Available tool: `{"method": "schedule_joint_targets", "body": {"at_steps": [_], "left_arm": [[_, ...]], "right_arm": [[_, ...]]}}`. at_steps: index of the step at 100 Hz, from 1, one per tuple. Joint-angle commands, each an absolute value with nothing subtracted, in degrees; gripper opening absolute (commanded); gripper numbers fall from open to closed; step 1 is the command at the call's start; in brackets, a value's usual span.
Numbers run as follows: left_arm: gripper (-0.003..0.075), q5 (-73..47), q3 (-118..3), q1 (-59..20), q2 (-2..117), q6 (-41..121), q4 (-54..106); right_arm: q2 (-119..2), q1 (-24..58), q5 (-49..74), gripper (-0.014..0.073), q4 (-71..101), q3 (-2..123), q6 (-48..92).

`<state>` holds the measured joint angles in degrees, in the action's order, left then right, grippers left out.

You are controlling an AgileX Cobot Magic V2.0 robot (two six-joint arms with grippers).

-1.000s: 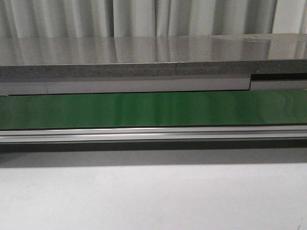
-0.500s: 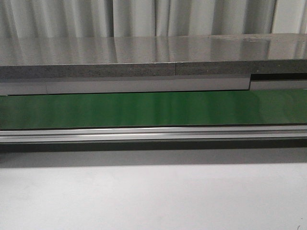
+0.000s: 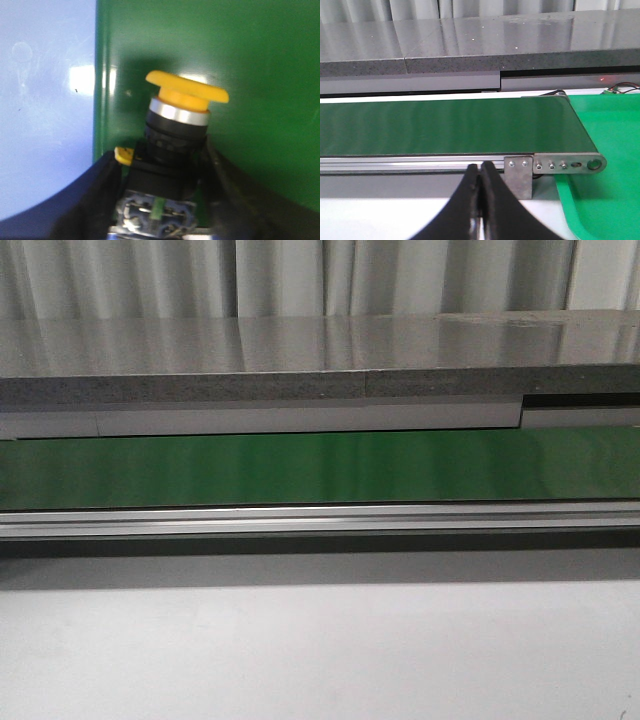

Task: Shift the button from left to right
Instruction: 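Carry the button with the left gripper and set it on the belt, then open the left gripper and raise it away from the button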

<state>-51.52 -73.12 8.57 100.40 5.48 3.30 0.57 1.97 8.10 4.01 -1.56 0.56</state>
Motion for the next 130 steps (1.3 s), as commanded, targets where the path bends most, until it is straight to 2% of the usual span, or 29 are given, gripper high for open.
{"method": "schedule_joint_targets", "body": {"at_steps": [1, 8, 12, 29, 63, 80, 98, 130], "left_arm": [[0.0563, -50.3, -74.7, 8.3, 97.8, 5.5, 4.3], [0.0687, -50.3, -74.7, 8.3, 97.4, 5.5, 4.6], [0.0714, -50.3, -74.7, 8.3, 97.1, 5.5, 4.6], [0.0651, -49.7, -74.7, 8.3, 93.6, 6.0, 5.1], [0.065, -45.4, -73.1, 8.3, 82.2, 14.0, 15.0], [0.065, -38.0, -65.3, 8.3, 74.4, 15.9, 17.2], [0.065, -25.1, -54.2, 7.1, 63.8, 16.1, 17.2], [0.065, -16.7, -40.0, -2.3, 45.2, 16.1, 17.4]], "right_arm": [[1.7, 1.9, 3.6, -0.0067, 4.2, -0.8, 0.7], [1.7, 1.9, 3.6, -0.0067, 4.2, -0.8, 0.7], [1.7, 1.9, 3.6, -0.0067, 4.2, -0.8, 0.7], [1.7, 1.9, 3.6, -0.0067, 4.2, -0.8, 0.7], [1.7, 1.9, 3.6, -0.0067, 4.2, -0.8, 0.7], [1.7, 1.9, 3.6, -0.0067, 4.2, -0.8, 0.7], [1.7, 1.9, 3.6, -0.0067, 4.2, -0.8, 0.7], [1.7, 1.9, 3.6, -0.0067, 4.2, -0.8, 0.7]]}}
